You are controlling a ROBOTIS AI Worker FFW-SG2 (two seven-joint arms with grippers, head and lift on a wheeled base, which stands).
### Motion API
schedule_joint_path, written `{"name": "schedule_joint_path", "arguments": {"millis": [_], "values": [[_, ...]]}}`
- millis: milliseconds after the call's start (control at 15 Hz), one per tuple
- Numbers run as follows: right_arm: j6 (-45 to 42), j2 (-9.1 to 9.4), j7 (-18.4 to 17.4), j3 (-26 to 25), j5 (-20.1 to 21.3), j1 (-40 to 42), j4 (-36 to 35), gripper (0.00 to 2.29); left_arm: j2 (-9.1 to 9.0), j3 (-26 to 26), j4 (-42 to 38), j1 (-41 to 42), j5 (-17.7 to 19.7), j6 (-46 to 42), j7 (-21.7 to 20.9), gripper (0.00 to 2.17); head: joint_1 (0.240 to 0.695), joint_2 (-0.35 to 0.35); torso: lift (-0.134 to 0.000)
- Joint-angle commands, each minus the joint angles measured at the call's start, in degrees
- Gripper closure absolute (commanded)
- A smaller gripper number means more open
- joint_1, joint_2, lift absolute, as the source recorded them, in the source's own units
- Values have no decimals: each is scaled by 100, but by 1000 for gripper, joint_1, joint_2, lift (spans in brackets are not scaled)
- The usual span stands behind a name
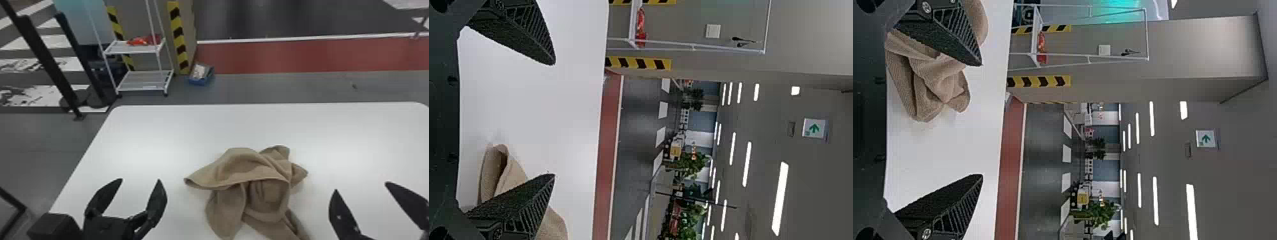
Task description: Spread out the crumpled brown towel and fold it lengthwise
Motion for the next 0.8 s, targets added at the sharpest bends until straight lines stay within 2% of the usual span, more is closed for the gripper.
{"name": "schedule_joint_path", "arguments": {"millis": [0, 400, 533, 600, 733], "values": [[-2, 5, -7, 1, 1, 0, 15, 83, -15, 9, 2, 1, 6, 2, -6, 80, 695, 133, -125], [-2, 5, 19, 9, 132, 0, 76, 80, -15, 9, -42, 62, -3, 2, -15, 80, 695, 136, -125], [-2, 5, 133, 36, 282, -35, 129, 76, -15, 9, -104, 159, -3, 2, -6, 83, 695, 137, -125], [15, 5, 283, 80, 484, -43, 138, 70, -15, 9, -139, 194, -29, 2, -6, 83, 695, 139, -125], [437, 5, 995, 27, 721, -123, 103, 60, -15, 9, -130, 203, -38, 2, -6, 83, 695, 163, -125]]}}
